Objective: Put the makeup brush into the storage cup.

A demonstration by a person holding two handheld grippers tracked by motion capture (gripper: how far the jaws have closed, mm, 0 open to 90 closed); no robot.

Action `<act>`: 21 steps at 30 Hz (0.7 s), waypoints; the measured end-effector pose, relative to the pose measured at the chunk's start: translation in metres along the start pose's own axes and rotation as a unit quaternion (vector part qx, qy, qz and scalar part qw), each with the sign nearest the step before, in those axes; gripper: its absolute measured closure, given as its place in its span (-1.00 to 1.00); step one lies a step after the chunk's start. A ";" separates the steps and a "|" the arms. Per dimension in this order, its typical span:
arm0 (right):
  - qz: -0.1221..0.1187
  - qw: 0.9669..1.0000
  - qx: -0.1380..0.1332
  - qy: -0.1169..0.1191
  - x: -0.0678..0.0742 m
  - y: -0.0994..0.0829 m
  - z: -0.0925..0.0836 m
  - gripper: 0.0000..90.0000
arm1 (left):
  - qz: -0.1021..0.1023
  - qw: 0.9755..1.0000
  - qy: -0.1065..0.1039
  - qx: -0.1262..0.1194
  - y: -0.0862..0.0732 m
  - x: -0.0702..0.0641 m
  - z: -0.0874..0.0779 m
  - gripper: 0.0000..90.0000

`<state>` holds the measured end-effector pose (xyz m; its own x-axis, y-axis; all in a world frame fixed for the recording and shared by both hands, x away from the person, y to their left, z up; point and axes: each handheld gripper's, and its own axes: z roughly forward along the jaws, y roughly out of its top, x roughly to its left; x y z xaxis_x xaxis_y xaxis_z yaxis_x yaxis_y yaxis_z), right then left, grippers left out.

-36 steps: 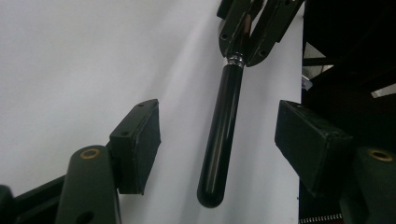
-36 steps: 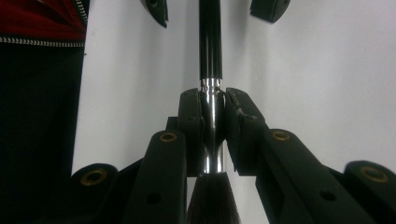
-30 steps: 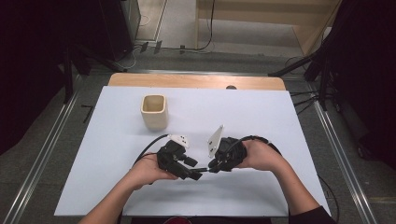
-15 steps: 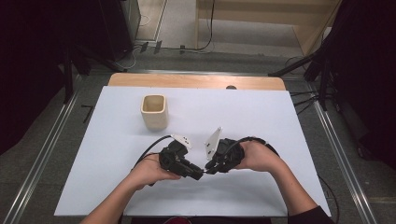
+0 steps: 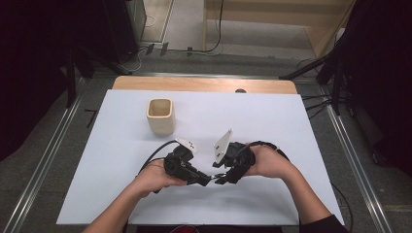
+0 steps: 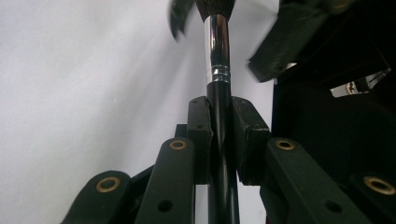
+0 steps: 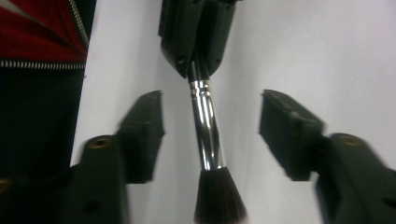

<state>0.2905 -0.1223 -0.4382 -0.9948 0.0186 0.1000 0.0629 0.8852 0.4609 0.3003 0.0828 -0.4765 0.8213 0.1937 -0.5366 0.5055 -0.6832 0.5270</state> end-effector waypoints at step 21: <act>0.152 0.979 -0.116 -0.066 -0.012 -0.013 -0.021 -0.60 | -0.031 0.997 0.038 -0.053 -0.005 0.001 -0.006 0.76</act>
<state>0.3033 -0.1435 -0.4268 -0.9279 0.3388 0.1554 0.3589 0.6996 0.6178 0.3000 0.0905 -0.4756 0.8029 0.2884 -0.5217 0.5781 -0.5900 0.5636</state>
